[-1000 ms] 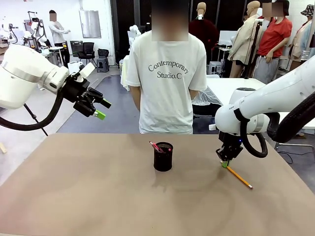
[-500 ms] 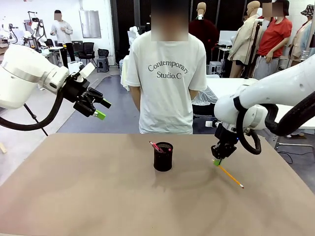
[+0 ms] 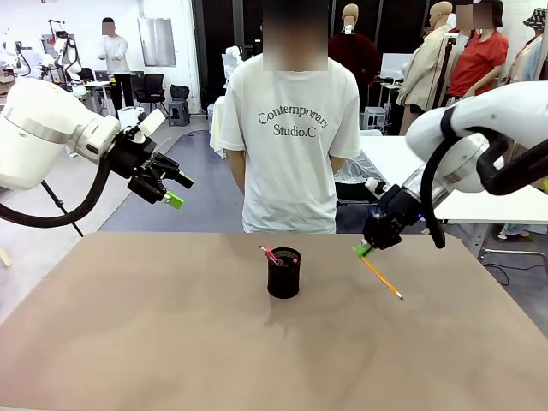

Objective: Place the pens into the pen holder.
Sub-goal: Pick up a writing instrument from the table and place it into the Pen holder.

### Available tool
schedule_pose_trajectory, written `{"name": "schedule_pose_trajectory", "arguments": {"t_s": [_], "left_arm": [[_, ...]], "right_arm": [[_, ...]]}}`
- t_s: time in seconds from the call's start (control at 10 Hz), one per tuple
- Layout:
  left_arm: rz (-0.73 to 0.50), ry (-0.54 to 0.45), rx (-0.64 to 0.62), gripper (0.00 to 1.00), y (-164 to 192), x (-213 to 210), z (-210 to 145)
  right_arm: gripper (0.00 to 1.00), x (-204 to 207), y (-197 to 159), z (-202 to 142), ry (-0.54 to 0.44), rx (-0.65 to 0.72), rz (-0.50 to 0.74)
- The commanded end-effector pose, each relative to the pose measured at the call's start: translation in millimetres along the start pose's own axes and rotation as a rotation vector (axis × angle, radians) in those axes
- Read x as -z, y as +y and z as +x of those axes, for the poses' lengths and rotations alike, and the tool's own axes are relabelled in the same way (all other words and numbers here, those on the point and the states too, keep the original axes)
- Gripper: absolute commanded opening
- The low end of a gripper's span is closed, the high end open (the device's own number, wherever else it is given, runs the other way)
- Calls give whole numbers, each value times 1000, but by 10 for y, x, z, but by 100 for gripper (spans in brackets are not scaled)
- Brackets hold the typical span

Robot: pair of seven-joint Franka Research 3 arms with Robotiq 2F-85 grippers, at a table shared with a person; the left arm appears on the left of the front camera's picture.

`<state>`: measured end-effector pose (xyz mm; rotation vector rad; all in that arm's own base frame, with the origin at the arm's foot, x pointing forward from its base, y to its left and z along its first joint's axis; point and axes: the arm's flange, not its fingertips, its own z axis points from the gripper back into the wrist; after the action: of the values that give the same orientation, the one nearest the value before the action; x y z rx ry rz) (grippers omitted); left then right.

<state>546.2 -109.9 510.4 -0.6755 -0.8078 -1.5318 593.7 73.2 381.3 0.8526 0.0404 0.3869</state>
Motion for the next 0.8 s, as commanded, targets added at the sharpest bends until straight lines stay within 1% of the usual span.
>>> {"name": "schedule_pose_trajectory", "arguments": {"t_s": [0.0, 0.1, 0.2, 0.3, 0.5, 0.6, 0.7], "left_arm": [[-3, 0, -3, 100, -23, -7, 1], [-3, 0, -3, 100, -23, -7, 1], [-3, 0, -3, 100, -23, -7, 1], [-3, 0, -3, 100, -23, -7, 1], [-3, 0, -3, 100, -23, -7, 1], [-3, 0, -3, 100, -23, -7, 1], [-3, 0, -3, 100, -23, -7, 1]], "right_arm": [[0, -115, -52, 84, -83, -82, 170], [0, -160, -2, 46, -143, -265, 192], [0, -258, 103, 16, -282, -388, 214], [0, -320, 221, -8, -388, -476, 224], [0, -343, 489, -123, -445, -678, 211], [0, -381, 655, -182, -515, -775, 212], [0, -393, 774, -262, -608, -902, 224]]}}
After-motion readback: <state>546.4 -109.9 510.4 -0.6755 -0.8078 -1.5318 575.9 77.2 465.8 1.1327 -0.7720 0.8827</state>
